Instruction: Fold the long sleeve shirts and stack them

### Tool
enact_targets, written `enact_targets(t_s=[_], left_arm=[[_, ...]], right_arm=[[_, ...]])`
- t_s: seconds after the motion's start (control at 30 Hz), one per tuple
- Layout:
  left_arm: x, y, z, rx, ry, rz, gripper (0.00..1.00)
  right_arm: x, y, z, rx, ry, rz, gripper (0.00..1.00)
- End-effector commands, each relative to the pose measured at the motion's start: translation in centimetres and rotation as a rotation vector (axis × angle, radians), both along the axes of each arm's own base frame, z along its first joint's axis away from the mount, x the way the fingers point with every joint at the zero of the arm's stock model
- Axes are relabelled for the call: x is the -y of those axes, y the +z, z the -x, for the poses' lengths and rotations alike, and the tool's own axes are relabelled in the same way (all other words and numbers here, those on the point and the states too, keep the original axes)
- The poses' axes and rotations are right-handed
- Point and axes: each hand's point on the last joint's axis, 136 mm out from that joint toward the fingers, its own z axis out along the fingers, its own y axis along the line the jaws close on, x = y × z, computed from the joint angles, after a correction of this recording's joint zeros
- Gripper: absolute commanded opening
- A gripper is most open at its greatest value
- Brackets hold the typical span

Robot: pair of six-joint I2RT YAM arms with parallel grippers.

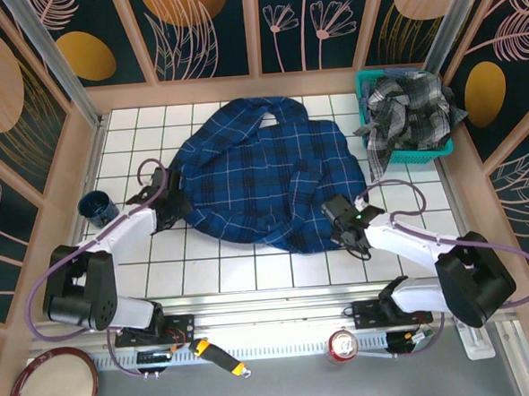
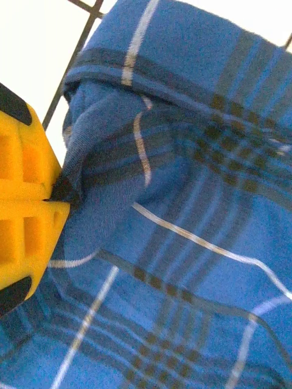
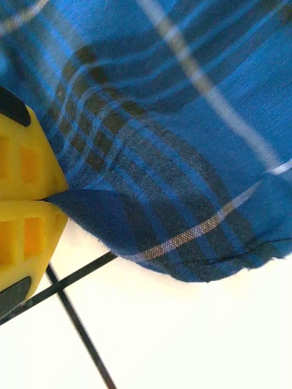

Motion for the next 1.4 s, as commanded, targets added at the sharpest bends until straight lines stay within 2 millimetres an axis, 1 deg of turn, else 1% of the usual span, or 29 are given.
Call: enact_targets(t_s=[0.0, 0.1, 0.17, 0.2, 0.23, 0.3, 0.4, 0.5, 0.57, 0.7, 0.77, 0.8, 0.87, 0.9, 0.93, 0.97, 1.0, 1.03, 1.1, 1.17, 1.23, 1.27, 1.33, 1.37], left_arm=[[-1.0, 2.2, -0.5, 0.026, 0.026, -0.056, 0.0], [-1.4, 2.5, -1.4, 0.033, 0.042, -0.049, 0.0], [-1.9, 2.4, -2.1, 0.028, 0.058, -0.045, 0.0], [-2.3, 2.5, -2.5, 0.027, 0.068, -0.042, 0.0], [-2.7, 2.6, -2.8, 0.029, 0.078, -0.037, 0.0], [-3.6, 2.8, -3.5, 0.047, 0.103, -0.018, 0.0], [-5.0, 2.2, -4.3, 0.036, 0.134, -0.022, 0.0], [-5.4, 1.0, -4.5, 0.005, 0.148, -0.024, 0.0], [-5.5, 0.5, -4.6, 0.005, 0.16, -0.011, 0.0], [-6.6, -0.6, -4.2, -0.013, 0.198, -0.013, 0.0], [-7.0, -1.1, -3.9, -0.023, 0.213, -0.01, 0.0], [-7.1, -1.3, -3.7, -0.024, 0.216, -0.008, 0.0], [-7.3, -1.7, -3.4, -0.032, 0.219, -0.006, 0.0], [-7.3, -1.9, -3.3, -0.038, 0.219, -0.007, 0.0], [-7.4, -2.0, -3.2, -0.042, 0.219, -0.01, 0.0], [-7.5, -2.0, -3.1, -0.043, 0.219, -0.014, 0.0], [-7.7, -1.9, -3.0, -0.045, 0.223, -0.02, 0.0], [-7.7, -1.9, -2.9, -0.046, 0.226, -0.023, 0.0], [-7.9, -1.9, -2.8, -0.049, 0.23, -0.026, 0.0], [-8.0, -1.7, -2.7, -0.042, 0.231, -0.026, 0.0], [-8.2, -1.8, -2.6, -0.043, 0.241, -0.032, 0.0], [-8.2, -1.8, -2.6, -0.045, 0.242, -0.033, 0.0], [-8.4, -1.8, -2.6, -0.044, 0.25, -0.035, 0.0], [-8.6, -1.7, -2.7, -0.045, 0.252, -0.038, 0.0]], right_arm=[[-0.1, 4.6, -3.8, 0.139, 0.028, 0.033, 0.0], [-0.6, 6.9, -6.5, 0.19, 0.07, 0.043, 0.0], [-0.4, 7.8, -8.6, 0.214, 0.08, 0.042, 0.0], [-0.4, 8.1, -9.7, 0.226, 0.087, 0.052, 0.0], [-0.3, 8.0, -10.4, 0.223, 0.096, 0.062, 0.0], [0.4, 8.0, -12.0, 0.222, 0.089, 0.086, 0.0], [0.6, 7.3, -14.7, 0.223, 0.104, 0.062, 0.0], [-0.1, 6.0, -16.6, 0.197, 0.138, 0.067, 0.0], [-0.6, 5.1, -17.9, 0.191, 0.162, 0.067, 0.0], [-0.6, 3.1, -19.5, 0.126, 0.186, 0.12, 0.0], [-0.3, 2.7, -20.0, 0.111, 0.188, 0.15, 0.0], [0.0, 2.7, -20.1, 0.105, 0.184, 0.168, 0.05], [0.5, 3.1, -20.3, 0.103, 0.189, 0.197, 0.09], [1.1, 3.7, -20.4, 0.109, 0.178, 0.223, 0.15], [1.3, 4.5, -20.5, 0.121, 0.18, 0.235, 0.23], [1.5, 5.5, -20.6, 0.137, 0.179, 0.243, 0.36], [1.5, 6.5, -20.5, 0.158, 0.176, 0.247, 0.41], [1.2, 7.4, -20.4, 0.178, 0.196, 0.245, 0.43], [0.3, 9.0, -19.7, 0.231, 0.246, 0.235, 0.49], [-1.2, 9.5, -18.7, 0.273, 0.311, 0.169, 0.54], [-2.1, 8.1, -17.3, 0.271, 0.353, 0.099, 0.58], [-2.3, 7.1, -16.6, 0.262, 0.371, 0.077, 0.59], [-2.4, 5.4, -16.0, 0.231, 0.392, 0.064, 0.6], [-2.2, 4.7, -15.7, 0.21, 0.39, 0.074, 0.61]])
